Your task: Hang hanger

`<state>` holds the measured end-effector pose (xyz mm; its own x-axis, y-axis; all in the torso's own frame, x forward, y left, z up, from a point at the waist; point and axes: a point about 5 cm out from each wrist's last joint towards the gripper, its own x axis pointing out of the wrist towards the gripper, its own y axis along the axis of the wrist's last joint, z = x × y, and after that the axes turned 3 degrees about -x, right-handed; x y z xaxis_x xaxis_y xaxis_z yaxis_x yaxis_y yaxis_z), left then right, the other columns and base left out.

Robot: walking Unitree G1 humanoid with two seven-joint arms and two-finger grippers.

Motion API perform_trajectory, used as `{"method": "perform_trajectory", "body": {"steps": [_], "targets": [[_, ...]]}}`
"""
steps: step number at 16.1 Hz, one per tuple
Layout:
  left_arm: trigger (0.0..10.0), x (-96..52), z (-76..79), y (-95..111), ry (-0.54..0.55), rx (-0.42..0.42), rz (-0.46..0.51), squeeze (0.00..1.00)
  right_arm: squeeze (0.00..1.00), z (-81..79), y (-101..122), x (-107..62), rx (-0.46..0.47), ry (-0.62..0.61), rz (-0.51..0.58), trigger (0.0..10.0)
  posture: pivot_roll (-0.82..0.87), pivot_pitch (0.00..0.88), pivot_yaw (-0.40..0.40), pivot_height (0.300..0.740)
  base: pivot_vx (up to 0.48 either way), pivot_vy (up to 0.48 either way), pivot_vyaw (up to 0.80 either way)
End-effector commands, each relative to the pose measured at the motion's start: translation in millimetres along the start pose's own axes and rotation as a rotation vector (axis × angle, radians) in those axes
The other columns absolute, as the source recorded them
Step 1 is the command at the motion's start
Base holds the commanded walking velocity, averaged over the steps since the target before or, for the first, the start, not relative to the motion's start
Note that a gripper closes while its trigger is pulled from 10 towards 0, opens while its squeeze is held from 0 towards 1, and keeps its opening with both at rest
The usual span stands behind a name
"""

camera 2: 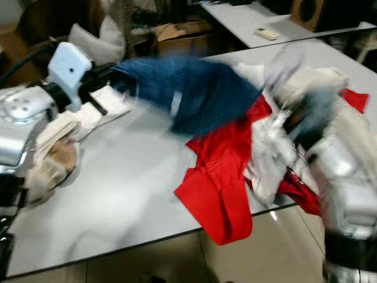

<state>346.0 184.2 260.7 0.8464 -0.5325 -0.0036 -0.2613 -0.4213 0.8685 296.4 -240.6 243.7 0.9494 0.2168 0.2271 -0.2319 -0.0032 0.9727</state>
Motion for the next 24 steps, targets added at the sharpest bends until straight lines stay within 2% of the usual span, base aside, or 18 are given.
{"method": "perform_trajectory", "body": {"steps": [1, 2, 3, 4, 5, 7, 9, 10, 11, 12, 15, 17, 18, 19, 20, 21, 24], "targets": [[0.0, -8.4, -4.1, -0.2, 0.001, -0.002, -0.012, 0.00, 0.00, 1.1, 7.2, -2.9, 0.035, 0.002, 0.052, 10.0, -0.17, 0.000, 0.075, 0.719, 0.000, 0.000, 0.00], [0.0, -15.5, 16.4, -10.2, -0.087, -0.039, -0.042, 0.00, 0.00, -16.2, -16.4, -7.1, 0.049, 0.099, -0.059, 10.0, -0.16, 0.000, 0.070, 0.719, 0.000, 0.000, 0.00], [0.0, -18.2, 30.0, -15.6, -0.136, -0.049, -0.061, 0.00, 0.00, -24.4, -29.1, -9.7, 0.058, 0.133, -0.114, 10.0, -0.16, 0.000, 0.070, 0.719, 0.000, 0.000, 0.00], [0.0, -21.2, 42.8, -19.5, -0.192, -0.055, -0.080, 0.00, 0.00, -31.8, -37.5, -12.2, 0.055, 0.164, -0.149, 10.0, -0.16, 0.000, 0.067, 0.719, 0.000, 0.000, 0.00], [0.0, -25.2, 58.6, -25.2, -0.257, -0.059, -0.106, 0.00, 0.00, -39.4, -44.5, -13.9, 0.092, 0.190, -0.167, 10.0, -0.16, 0.000, 0.066, 0.719, 0.000, 0.000, 0.00], [0.0, -27.9, 75.2, -26.9, -0.331, -0.079, -0.112, 0.00, 0.00, -44.3, -49.9, -16.0, 0.120, 0.211, -0.185, 10.0, -0.15, 0.000, 0.063, 0.719, 0.000, 0.000, 0.00], [0.0, -29.0, 81.4, -25.3, -0.352, -0.085, -0.110, 0.00, 0.00, -44.6, -50.1, -17.9, 0.120, 0.215, -0.189, 10.0, -0.15, 0.000, 0.063, 0.719, 0.000, 0.000, 0.00], [10.0, -27.9, 77.9, -25.4, -0.324, -0.080, -0.124, 0.83, 0.00, -43.4, -48.8, -20.7, 0.117, 0.219, -0.189, 10.0, -0.16, 0.000, 0.071, 0.719, 0.000, 0.000, 0.00], [10.0, -29.7, 74.7, -25.9, -0.343, -0.068, -0.138, 1.00, 0.00, -42.7, -47.8, -22.3, 0.117, 0.217, -0.185, 10.0, -0.17, 0.000, 0.076, 0.719, 0.000, 0.000, 0.00], [10.0, -30.7, 73.7, -26.8, -0.351, -0.054, -0.147, 1.00, 0.00, -42.6, -47.3, -22.6, 0.117, 0.216, -0.183, 10.0, -0.17, 0.000, 0.076, 0.719, 0.000, 0.000, 0.00], [10.0, -41.8, 63.9, -39.9, -0.387, 0.072, -0.259, 1.00, 0.00, -44.1, -45.1, -23.5, 0.129, 0.220, -0.164, 10.0, -0.16, 0.000, 0.079, 0.719, 0.000, 0.000, 0.00], [10.0, -51.5, 60.9, -38.7, -0.455, 0.037, -0.266, 1.00, 0.00, -46.6, -44.5, -25.5, 0.137, 0.227, -0.160, 10.0, -0.16, 0.000, 0.077, 0.719, 0.000, 0.000, 0.00], [10.0, -64.2, 58.8, -45.7, -0.546, 0.071, -0.344, 1.00, 0.00, -47.0, -45.2, -26.5, 0.137, 0.220, -0.164, 10.0, -0.16, 0.000, 0.080, 0.719, 0.000, 0.000, 0.00], [10.0, -67.4, 57.0, -48.1, -0.560, 0.075, -0.364, 1.00, 0.00, -47.4, -45.2, -26.8, 0.137, 0.219, -0.164, 10.0, -0.16, 0.000, 0.083, 0.719, 0.000, 0.000, 0.00], [10.0, -69.1, 53.9, -48.0, -0.565, 0.057, -0.358, 1.00, 0.00, -48.3, -45.0, -27.8, 0.138, 0.216, -0.163, 10.0, -0.16, 0.000, 0.086, 0.719, 0.000, 0.000, 0.00], [10.0, -67.2, 52.7, -42.5, -0.562, 0.009, -0.312, 1.00, 0.00, -49.1, -45.4, -29.0, 0.137, 0.208, -0.165, 10.0, -0.16, 0.000, 0.089, 0.719, 0.000, 0.000, 0.00], [10.0, -58.6, 56.3, -15.6, -0.593, -0.179, -0.123, 1.00, 0.00, -51.9, -47.6, -36.2, 0.157, 0.163, -0.173, 10.0, -0.16, 0.000, 0.100, 0.719, 0.000, 0.000, 0.00]]}}
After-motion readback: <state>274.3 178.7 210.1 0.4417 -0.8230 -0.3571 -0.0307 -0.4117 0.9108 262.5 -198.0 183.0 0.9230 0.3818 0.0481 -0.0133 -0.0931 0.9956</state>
